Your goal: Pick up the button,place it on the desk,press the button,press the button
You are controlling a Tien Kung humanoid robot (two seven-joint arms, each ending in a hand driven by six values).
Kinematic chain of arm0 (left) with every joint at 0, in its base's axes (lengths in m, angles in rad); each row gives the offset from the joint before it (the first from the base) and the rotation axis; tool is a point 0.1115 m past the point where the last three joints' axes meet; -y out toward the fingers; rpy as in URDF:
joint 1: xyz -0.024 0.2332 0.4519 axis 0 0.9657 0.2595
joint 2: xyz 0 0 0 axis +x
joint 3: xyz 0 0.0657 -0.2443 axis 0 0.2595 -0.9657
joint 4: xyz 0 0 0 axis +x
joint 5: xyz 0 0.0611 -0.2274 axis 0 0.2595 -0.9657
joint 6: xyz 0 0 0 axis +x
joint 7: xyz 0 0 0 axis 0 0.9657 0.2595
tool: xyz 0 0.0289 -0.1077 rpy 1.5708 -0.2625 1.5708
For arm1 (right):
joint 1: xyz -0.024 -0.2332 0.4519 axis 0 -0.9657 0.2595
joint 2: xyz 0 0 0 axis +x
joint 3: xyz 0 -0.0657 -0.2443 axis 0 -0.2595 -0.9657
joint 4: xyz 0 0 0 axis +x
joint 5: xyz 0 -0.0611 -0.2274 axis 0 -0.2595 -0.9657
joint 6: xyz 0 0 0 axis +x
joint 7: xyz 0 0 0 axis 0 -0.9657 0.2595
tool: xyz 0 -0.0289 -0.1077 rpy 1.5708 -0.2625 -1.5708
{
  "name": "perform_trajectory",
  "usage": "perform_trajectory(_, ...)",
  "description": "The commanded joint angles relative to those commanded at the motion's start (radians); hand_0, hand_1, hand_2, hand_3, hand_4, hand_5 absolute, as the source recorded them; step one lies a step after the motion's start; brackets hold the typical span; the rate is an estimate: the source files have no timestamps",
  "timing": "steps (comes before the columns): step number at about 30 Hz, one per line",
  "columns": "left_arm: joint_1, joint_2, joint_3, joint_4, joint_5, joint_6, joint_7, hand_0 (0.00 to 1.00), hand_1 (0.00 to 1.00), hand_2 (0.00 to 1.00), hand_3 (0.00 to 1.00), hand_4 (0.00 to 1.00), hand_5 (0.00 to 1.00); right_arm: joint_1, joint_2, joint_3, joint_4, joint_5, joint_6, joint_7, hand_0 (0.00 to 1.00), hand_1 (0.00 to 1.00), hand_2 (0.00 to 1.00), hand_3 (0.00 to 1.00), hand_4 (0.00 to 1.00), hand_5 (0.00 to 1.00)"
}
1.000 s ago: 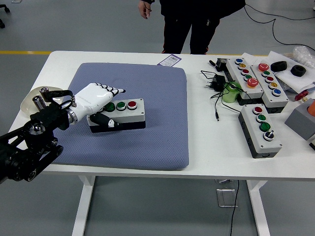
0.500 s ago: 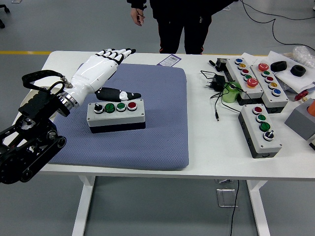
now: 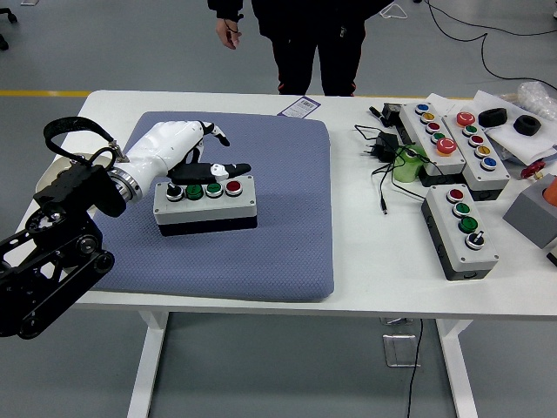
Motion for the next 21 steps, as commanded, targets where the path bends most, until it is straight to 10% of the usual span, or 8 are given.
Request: perform_trajectory(21,-0.025,-0.017,0.098,0.045,0.027,-0.030,0.015,0.002,0.002,0.002,0.703,0.889,0.998,-0.001,0.000,-0.010,0.000,0.008,0.000,0.000,0.745,0.682,0.702,0.576,0.180,0.110)
